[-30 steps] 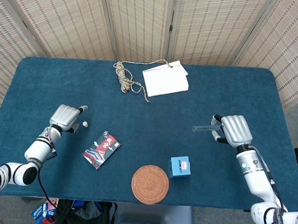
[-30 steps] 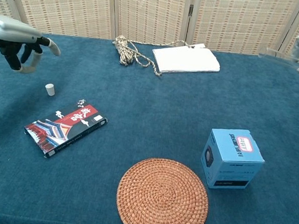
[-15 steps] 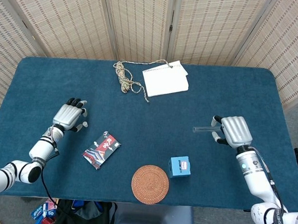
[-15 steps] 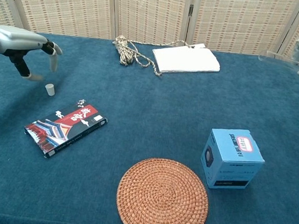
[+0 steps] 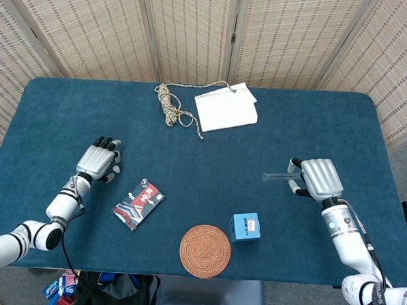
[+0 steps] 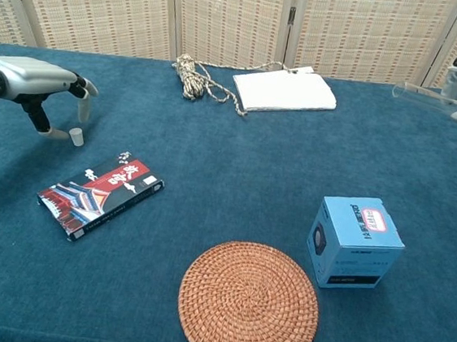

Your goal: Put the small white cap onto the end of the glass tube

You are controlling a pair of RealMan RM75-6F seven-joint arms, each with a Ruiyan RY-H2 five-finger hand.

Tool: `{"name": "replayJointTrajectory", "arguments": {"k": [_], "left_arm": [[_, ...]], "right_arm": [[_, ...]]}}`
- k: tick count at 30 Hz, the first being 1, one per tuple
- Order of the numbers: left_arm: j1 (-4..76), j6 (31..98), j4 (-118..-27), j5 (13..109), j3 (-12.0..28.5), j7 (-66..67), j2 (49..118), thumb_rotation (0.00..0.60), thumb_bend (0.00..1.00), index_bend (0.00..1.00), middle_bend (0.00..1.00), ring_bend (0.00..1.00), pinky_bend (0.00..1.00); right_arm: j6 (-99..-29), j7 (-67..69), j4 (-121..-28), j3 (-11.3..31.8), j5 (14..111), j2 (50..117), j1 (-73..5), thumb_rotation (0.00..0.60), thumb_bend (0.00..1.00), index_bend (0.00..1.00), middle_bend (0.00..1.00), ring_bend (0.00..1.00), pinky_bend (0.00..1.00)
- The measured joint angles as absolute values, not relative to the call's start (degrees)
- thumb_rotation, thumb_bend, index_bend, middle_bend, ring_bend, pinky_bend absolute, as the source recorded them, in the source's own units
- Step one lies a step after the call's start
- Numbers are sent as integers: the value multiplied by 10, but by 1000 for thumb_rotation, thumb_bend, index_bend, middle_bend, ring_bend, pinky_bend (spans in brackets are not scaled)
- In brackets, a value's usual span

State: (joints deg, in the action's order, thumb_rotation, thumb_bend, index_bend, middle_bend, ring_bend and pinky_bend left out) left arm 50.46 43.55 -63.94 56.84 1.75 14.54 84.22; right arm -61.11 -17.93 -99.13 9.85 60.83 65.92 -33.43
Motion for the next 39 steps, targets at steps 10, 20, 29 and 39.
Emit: {"name": "replayJointTrajectory", "arguments": {"k": [10, 20, 29, 39], "left_arm": [[501, 416, -610, 574, 33, 150, 864, 600, 288, 413, 0, 0, 0], [498, 408, -597, 576, 44, 160, 870, 600, 290, 431, 0, 0, 0], [495, 405, -590, 581, 53, 161, 875, 600, 322, 446, 0, 0, 0], [494, 402, -587, 586, 58, 169, 878, 600, 355, 463, 0, 0, 0]], "right_arm": [[-611, -182, -995, 99, 604, 655, -333, 600, 573, 858, 1000, 1000, 1000], [-607, -180, -991, 100, 603, 656, -334, 600, 573, 858, 1000, 1000, 1000], [-608, -178, -992, 99, 602, 655, -332, 600, 573, 858, 1000, 1000, 1000], [-607, -175, -992, 99, 602, 653, -330, 600, 572, 858, 1000, 1000, 1000]]}}
